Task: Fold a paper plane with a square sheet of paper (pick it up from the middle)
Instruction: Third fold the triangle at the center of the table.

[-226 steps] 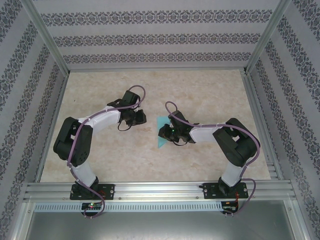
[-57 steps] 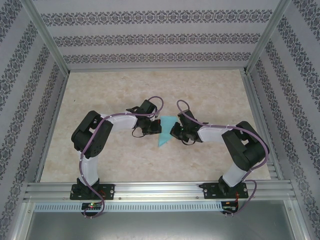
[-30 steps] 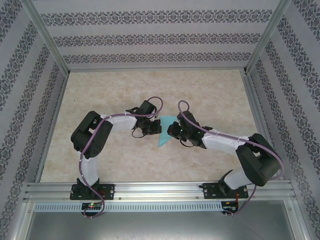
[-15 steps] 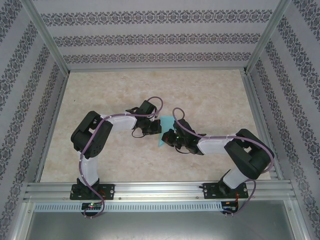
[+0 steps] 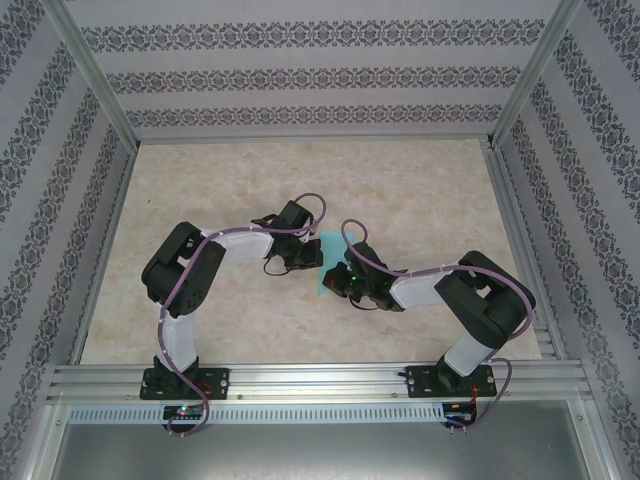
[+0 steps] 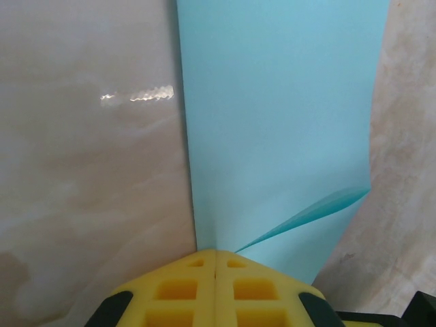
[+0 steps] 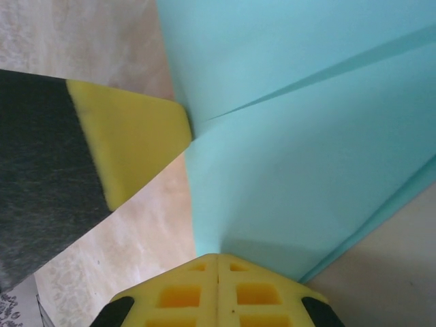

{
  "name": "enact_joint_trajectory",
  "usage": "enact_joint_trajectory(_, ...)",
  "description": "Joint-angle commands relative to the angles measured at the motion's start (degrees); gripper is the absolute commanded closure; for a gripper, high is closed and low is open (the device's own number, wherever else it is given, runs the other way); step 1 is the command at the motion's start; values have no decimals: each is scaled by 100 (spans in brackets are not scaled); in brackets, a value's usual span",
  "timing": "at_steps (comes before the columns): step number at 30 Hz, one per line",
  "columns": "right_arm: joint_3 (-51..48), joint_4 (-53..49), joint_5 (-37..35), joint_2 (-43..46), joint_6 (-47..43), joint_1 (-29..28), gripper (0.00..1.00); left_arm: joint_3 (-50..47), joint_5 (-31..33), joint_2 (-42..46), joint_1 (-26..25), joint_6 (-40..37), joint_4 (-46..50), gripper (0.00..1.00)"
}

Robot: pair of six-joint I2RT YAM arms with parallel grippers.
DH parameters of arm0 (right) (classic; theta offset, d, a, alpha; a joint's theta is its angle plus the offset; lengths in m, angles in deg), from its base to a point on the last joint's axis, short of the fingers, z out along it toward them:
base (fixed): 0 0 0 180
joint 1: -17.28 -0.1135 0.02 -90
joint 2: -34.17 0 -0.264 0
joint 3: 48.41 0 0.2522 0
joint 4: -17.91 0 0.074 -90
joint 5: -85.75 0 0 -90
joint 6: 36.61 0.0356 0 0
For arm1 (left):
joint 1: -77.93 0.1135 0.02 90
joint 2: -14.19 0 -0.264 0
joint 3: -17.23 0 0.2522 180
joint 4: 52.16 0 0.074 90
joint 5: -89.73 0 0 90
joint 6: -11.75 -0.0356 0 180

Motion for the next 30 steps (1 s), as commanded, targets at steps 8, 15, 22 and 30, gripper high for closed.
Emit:
enact_joint_trajectory(8,-92,196,57,170,-64,-86,100,-263,369,-145,-39,-33,350,100)
enact_joint_trajectory(15,-185,-127,-89,684,-184,-249,100,-278,399,-134,-40,-34,333,100)
enact_joint_trajectory(22,-229,-9,-96,483,8,-488,100,-292,391,-134,-40,-31,324,100)
enact_joint_trajectory(30,-141,42,-51,211,27,-518,100,-305,391,-118,-39,-32,333,100)
